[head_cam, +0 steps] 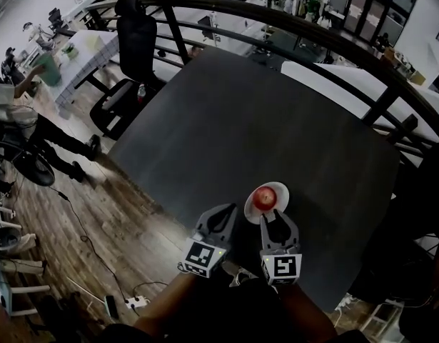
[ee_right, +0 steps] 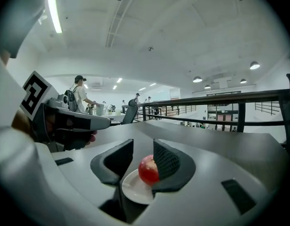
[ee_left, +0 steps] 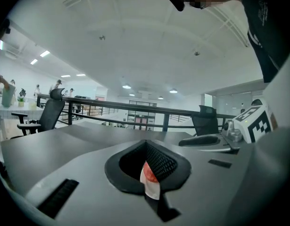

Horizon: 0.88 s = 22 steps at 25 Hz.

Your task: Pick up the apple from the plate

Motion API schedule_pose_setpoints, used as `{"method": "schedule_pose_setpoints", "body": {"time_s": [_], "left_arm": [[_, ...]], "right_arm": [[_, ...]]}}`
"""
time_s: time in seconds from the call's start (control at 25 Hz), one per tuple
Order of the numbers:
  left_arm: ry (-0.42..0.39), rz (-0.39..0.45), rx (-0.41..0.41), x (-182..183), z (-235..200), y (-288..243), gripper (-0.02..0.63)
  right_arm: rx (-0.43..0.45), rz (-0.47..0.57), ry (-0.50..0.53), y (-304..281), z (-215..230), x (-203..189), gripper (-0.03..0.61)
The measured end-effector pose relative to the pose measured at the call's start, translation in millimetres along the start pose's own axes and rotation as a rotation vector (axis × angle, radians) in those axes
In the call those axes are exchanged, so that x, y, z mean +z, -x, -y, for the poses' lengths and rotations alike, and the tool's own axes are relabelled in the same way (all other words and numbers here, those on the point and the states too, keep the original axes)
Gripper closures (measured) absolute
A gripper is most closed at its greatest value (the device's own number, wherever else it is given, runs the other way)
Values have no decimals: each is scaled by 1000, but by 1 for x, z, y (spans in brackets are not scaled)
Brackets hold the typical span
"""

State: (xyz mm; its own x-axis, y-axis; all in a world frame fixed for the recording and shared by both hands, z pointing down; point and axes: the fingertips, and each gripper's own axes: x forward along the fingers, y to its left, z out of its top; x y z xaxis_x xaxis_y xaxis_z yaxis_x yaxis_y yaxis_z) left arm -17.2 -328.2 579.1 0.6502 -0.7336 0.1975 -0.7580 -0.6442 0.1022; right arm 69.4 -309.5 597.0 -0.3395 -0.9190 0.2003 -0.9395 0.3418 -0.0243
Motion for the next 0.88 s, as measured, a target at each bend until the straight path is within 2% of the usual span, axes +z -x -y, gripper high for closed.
{"method": "schedule_pose_setpoints", "body": {"time_s": [0.2, 0.36, 0.6, 0.88], "left_arm": [[14, -3, -1, -9, -7, -2, 597], [34, -15, -5, -17, -11, -1, 597], [18, -40, 2, -29, -20, -12, 597], [5, -63, 3, -38, -34, -15, 597]], "right_arm": [[25, -102, 25, -20, 3, -28, 314], [37, -174, 13, -39, 10, -51, 240], [39, -260, -10, -60, 20, -82, 188], [55, -328, -17, -77, 21, -108, 181]]}}
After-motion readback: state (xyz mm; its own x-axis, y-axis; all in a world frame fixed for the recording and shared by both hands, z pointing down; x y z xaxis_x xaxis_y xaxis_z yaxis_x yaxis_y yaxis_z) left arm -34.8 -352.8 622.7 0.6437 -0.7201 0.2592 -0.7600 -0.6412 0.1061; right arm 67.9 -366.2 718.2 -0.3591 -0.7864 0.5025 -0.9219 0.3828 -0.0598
